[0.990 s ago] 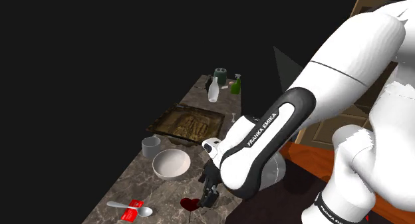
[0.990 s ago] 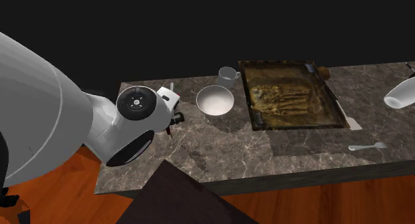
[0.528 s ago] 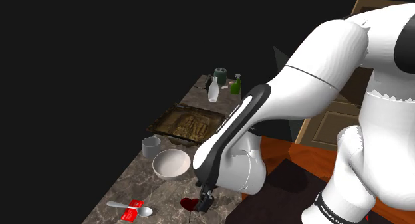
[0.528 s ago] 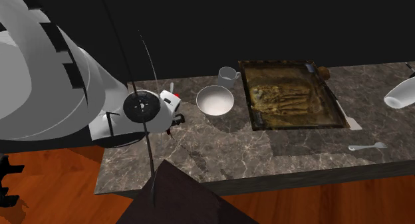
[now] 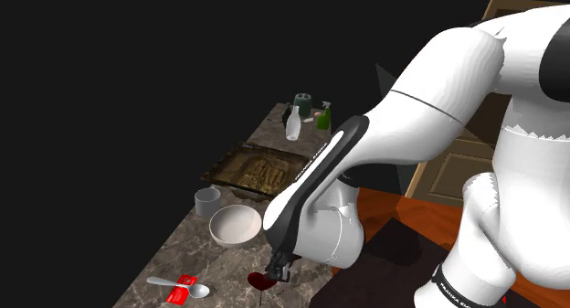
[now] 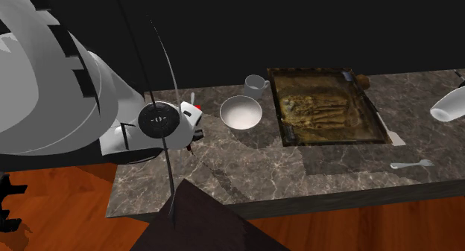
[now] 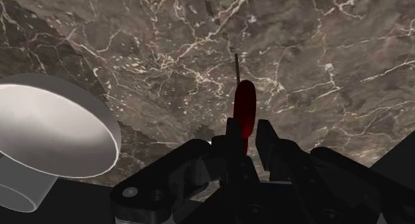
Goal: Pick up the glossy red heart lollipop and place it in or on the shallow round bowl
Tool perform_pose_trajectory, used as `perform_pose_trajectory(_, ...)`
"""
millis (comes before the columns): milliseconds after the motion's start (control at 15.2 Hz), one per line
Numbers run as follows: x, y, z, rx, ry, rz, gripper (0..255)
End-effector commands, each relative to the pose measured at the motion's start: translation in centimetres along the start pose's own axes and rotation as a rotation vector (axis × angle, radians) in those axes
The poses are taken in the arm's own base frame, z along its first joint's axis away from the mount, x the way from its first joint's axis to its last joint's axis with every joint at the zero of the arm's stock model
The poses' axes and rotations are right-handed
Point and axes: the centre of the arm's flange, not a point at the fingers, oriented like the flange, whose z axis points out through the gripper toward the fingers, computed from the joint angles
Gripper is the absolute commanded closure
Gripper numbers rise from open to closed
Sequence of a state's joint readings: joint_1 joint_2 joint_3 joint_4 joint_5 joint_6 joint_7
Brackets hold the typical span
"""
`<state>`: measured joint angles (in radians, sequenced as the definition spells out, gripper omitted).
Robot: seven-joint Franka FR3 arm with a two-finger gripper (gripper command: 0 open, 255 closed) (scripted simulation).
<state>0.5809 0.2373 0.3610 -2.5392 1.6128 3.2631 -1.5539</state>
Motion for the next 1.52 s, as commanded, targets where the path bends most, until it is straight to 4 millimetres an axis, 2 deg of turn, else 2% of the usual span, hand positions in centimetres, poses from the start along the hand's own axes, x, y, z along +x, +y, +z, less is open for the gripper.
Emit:
perform_pose_trajectory(0,0.0,0.0,0.0,0.000,0.000,0.000,255)
perform_pose_trajectory(396,0.0,0.0,0.0,0.000,0.000,0.000,255)
perform_pose_trajectory(1452,3.1,0.1,-7.9,0.000,0.000,0.000,255)
